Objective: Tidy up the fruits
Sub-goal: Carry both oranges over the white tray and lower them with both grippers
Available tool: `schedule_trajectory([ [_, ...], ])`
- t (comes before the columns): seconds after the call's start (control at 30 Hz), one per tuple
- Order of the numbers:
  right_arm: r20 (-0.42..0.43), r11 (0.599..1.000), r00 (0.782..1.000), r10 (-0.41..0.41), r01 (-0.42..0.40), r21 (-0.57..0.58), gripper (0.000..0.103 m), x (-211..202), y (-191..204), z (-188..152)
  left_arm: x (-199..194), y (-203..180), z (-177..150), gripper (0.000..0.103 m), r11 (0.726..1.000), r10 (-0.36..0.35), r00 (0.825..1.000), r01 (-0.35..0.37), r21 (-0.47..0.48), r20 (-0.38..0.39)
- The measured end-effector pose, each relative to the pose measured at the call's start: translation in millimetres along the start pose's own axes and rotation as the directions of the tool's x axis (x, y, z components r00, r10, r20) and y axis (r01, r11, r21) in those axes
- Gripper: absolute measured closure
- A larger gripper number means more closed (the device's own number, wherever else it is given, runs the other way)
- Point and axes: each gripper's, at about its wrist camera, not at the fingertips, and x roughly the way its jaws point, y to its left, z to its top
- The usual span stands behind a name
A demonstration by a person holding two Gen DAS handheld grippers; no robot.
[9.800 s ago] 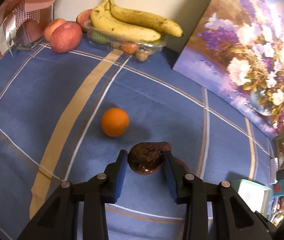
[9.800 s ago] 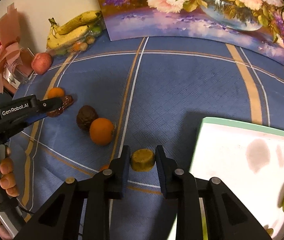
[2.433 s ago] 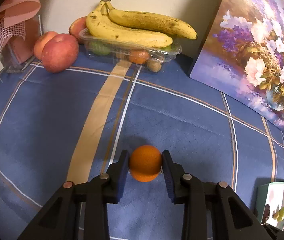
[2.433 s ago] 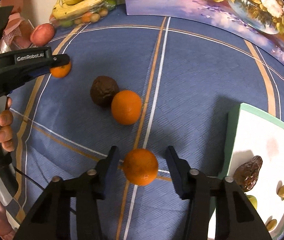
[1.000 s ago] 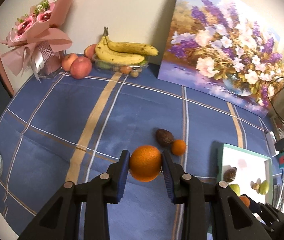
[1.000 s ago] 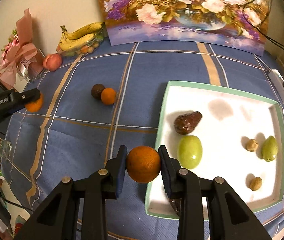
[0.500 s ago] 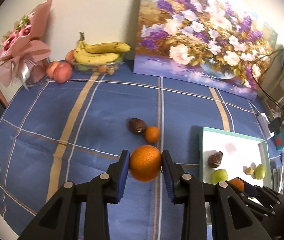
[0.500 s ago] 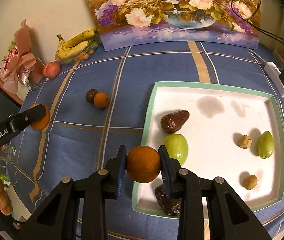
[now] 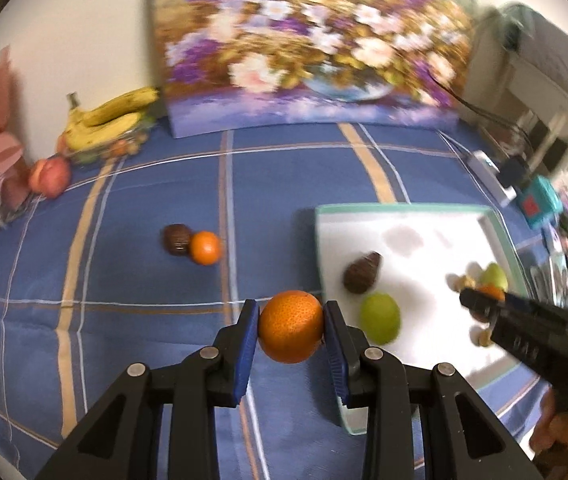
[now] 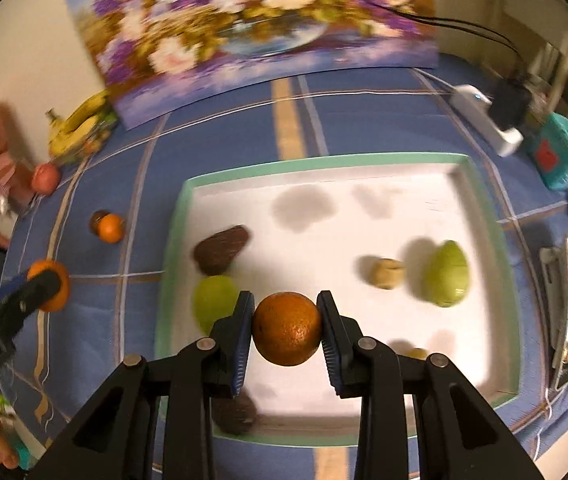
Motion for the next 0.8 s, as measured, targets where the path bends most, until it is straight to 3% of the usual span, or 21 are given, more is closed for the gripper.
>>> schedule_trajectory([
  [0.17, 0.010, 0.998, 1.000, -0.026, 0.025, 0.055, 0.069, -5.5, -31.9, 1.2, 7.6, -26.4, -6.0, 0.068, 0.995, -0.083, 0.996, 0.085, 0.046, -0.041],
  [0.33, 0.022, 0.995, 0.999, -0.046, 0.044, 0.094, 0.069, -11.6, -53.4, 2.2, 12.4, -48.3, -11.7, 0.068, 0.988, -0.121, 0.990, 0.126, 0.089, -0.067],
  [0.8, 0.036, 0.993, 0.998, -0.052, 0.048, 0.105, 0.069, -18.0, -63.5, 2.1, 32.7, -63.3, -23.7, 0.068, 0.984, -0.098, 0.986, 0.116, 0.134, -0.135],
])
